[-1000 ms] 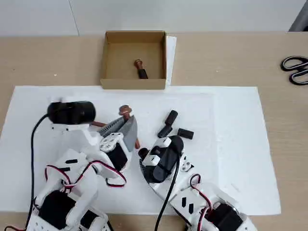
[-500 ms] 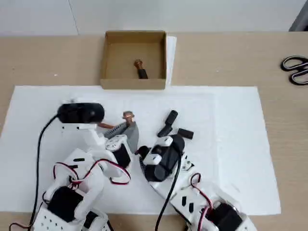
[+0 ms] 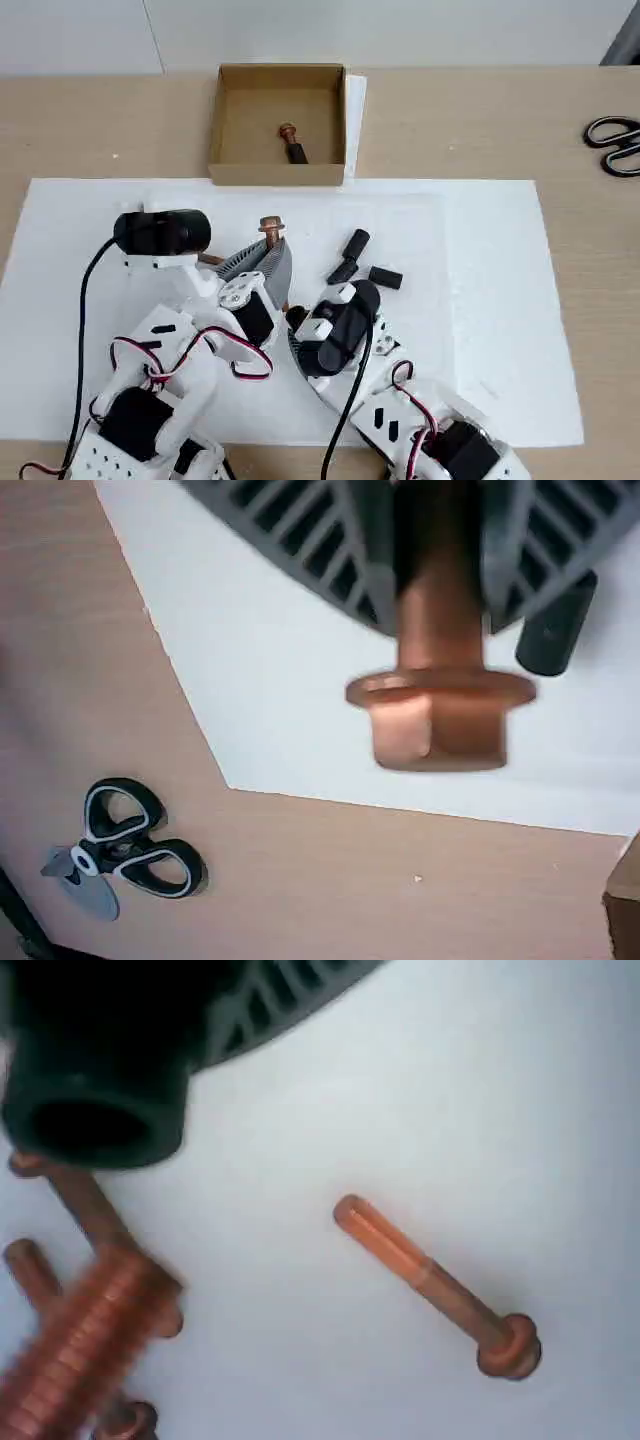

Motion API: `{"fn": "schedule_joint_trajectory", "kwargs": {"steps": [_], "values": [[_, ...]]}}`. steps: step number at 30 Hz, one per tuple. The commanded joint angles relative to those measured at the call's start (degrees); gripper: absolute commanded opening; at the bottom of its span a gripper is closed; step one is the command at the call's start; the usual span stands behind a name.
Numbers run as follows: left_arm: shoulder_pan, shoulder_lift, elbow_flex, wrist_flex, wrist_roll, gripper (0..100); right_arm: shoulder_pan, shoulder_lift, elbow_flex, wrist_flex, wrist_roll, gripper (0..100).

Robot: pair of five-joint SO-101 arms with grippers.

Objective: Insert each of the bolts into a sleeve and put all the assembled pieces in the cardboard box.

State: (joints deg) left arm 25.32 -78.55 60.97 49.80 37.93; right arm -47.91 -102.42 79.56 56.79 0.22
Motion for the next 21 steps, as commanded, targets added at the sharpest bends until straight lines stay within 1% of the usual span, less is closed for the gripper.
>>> {"fn": "schedule_joint_trajectory", "kwargs": {"steps": [1, 4, 6, 11, 14, 18, 21], "values": [[-0.09, -0.88, -3.12, -1.76, 0.18, 1, 0.13, -0.4, -0.35, -1.63, -1.05, 0.4], [-0.18, -0.88, -2.77, -1.76, 0.18, 1, 0.22, -0.4, -0.35, -1.63, -1.05, 0.4], [-1.49, -0.88, -2.77, -1.93, 0.18, 1, 0.22, -0.31, -0.35, -1.63, -1.23, 0.4], [-5.8, -0.88, -0.84, -7.3, -0.18, 1, 0.22, 0.04, -0.26, -1.54, -1.23, 0.4], [-6.42, -0.88, -0.84, -9.67, -0.62, 1, 0.22, 0.04, -0.26, -1.54, -1.23, 0.4], [-5.98, -0.79, -0.31, -9.05, -1.14, 1, 0.22, 0.04, -0.26, -1.54, -1.23, 0.4], [-5.89, -0.79, 0.48, -6.51, -1.23, 1, 0.22, 0.04, -0.18, -1.54, -1.23, 0.4]]}}
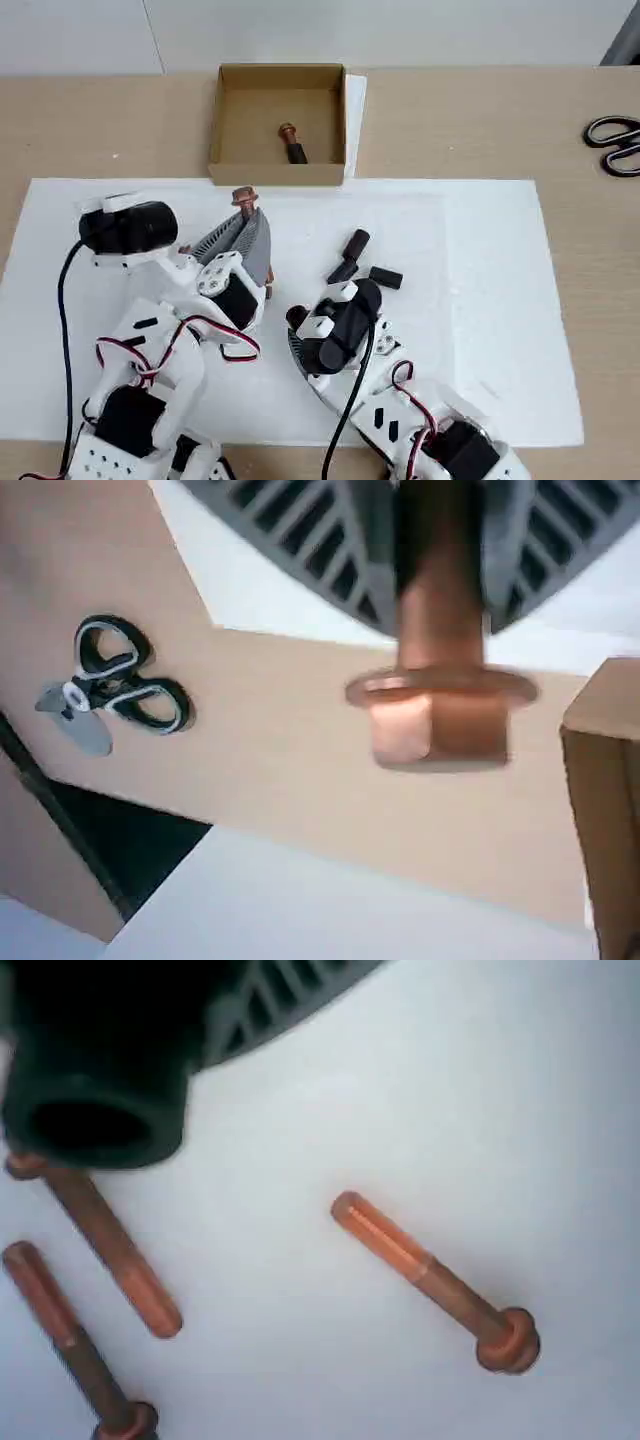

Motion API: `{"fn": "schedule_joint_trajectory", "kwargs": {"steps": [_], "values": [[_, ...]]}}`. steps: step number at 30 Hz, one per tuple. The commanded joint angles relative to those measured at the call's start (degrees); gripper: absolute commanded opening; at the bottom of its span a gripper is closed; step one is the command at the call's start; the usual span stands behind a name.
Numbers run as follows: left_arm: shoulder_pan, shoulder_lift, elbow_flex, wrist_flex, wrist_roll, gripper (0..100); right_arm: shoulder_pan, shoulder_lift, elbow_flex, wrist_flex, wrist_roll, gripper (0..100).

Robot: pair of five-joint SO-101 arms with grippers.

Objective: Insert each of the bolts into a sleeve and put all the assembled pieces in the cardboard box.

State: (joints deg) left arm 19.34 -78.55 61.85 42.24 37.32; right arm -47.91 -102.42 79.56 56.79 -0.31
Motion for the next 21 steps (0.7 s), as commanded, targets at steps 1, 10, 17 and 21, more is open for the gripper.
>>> {"fn": "schedule_joint_trajectory", "kwargs": {"steps": [1, 10, 17, 21], "values": [[0.44, -0.79, -0.13, 2.02, -0.53, 1, 0.22, 0.04, 0.09, -1.54, -0.7, 0.4], [0.53, -0.35, 8.66, 8.53, -3.43, 1, 4.09, -0.04, 0.26, -1.45, -0.62, 0.4], [0.44, -0.26, 9.1, 16.7, -4.75, 1, 8.66, -0.4, 0.26, -1.45, -0.53, 0.4], [0.53, -0.26, 11.21, 21.19, -6.86, 1, 11.12, -0.4, 0.26, -1.45, -0.53, 0.4]]}}
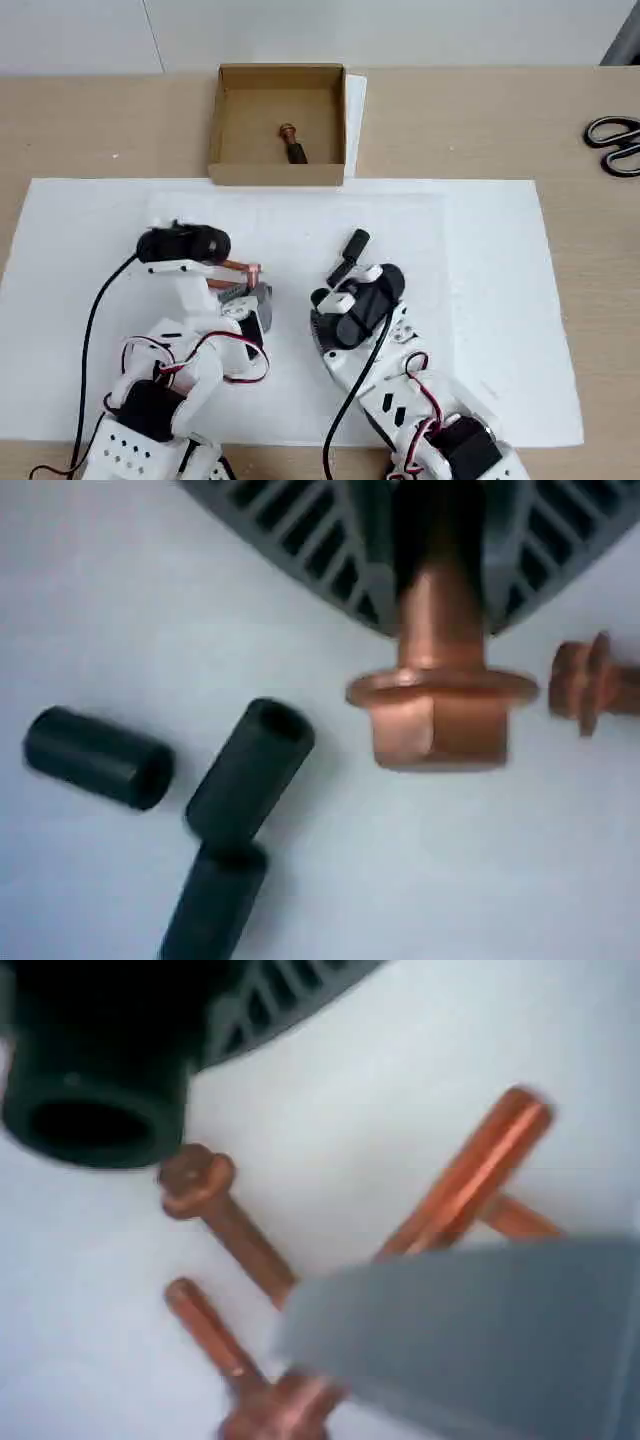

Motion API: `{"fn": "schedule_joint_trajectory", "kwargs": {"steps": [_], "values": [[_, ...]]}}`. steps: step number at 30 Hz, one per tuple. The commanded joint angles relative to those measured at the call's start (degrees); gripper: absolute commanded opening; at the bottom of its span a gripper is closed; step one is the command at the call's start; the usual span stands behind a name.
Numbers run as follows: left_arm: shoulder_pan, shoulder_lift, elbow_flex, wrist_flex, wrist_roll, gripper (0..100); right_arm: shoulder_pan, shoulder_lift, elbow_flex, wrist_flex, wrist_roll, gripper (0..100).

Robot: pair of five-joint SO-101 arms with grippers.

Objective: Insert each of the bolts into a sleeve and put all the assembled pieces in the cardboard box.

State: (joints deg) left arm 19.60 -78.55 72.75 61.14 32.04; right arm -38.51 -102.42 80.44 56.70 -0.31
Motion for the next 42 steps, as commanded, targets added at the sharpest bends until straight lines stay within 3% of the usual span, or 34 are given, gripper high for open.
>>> {"fn": "schedule_joint_trajectory", "kwargs": {"steps": [1, 13, 20, 29, 36, 42], "values": [[0.26, -0.26, 0.84, 2.9, -2.37, 1, 2.15, -0.4, -0.62, -1.36, -0.53, 0.4], [0.18, -0.26, 3.56, 3.25, -7.12, 1, 3.65, -0.31, -2.2, -1.36, -0.53, 0.4], [0.18, 1.58, -9.98, 9.49, -4.75, 1, 5.93, -0.4, -2.2, -1.27, -0.53, 0.4], [0.18, 29.01, -33.1, 17.41, -2.11, 1, 5.93, -0.22, -2.02, -1.27, -0.62, 0.4], [0.18, 52.48, -41.71, 25.85, -2.02, 1, 6.02, -0.31, -2.11, -1.27, -0.62, 0.4], [0.09, 60.66, -45.85, 25.32, 0.97, 1, 6.02, -0.4, -2.11, -1.27, -0.62, 0.4]]}}
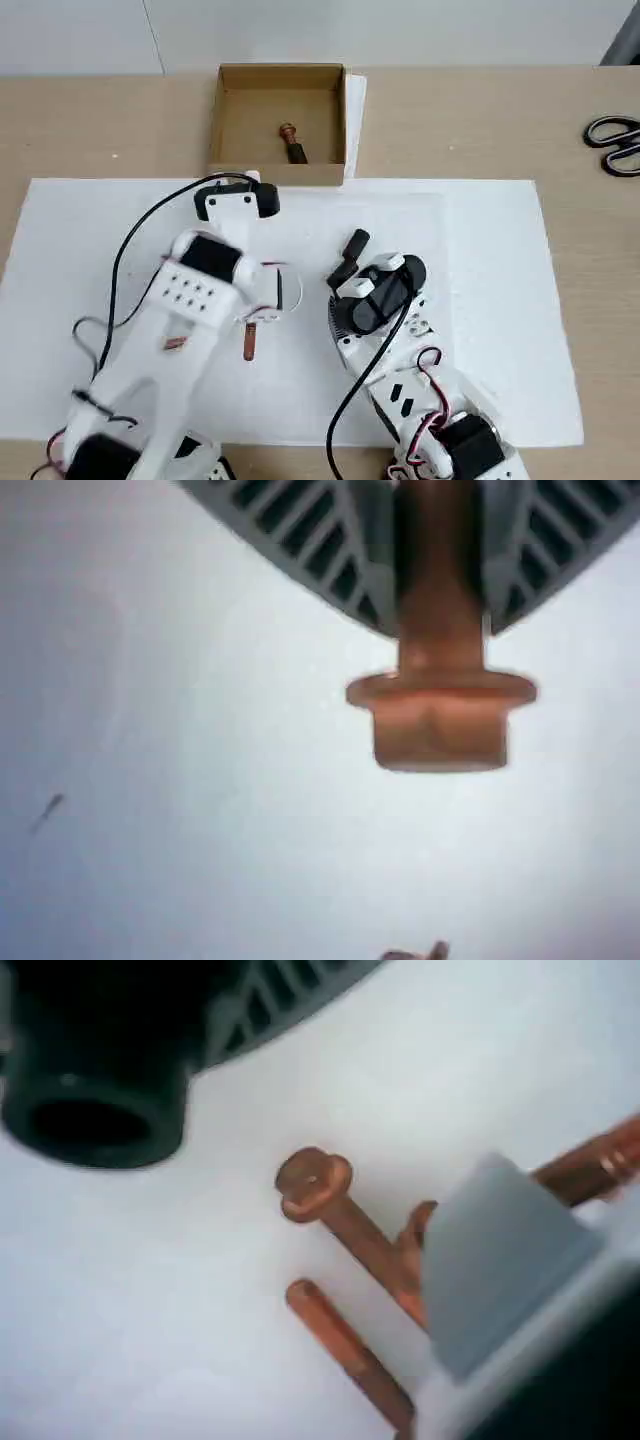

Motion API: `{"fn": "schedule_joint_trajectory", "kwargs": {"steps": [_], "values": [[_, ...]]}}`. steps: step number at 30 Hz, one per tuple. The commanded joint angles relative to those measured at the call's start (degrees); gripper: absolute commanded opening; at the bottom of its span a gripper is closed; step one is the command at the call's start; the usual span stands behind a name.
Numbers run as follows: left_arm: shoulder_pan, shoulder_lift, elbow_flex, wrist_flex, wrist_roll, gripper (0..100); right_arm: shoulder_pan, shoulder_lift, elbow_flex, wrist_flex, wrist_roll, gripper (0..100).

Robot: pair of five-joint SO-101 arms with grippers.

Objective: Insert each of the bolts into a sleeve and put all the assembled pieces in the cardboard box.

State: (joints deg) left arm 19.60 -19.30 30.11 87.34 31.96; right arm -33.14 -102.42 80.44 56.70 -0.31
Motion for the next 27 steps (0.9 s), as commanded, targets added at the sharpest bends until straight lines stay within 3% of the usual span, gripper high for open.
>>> {"fn": "schedule_joint_trajectory", "kwargs": {"steps": [1, 7, 27], "values": [[0.09, 1.93, -2.86, -2.11, 1.05, 1, 0.66, -0.4, -2.11, -1.27, -0.62, 0.4], [0.18, 4.4, 0.66, -7.12, 0.97, 1, 0.66, -0.4, -2.11, -1.27, -0.62, 0.4], [0.09, 18.99, -0.31, -7.3, 1.14, 1, 0.66, -0.4, -2.11, -1.27, -0.62, 0.4]]}}
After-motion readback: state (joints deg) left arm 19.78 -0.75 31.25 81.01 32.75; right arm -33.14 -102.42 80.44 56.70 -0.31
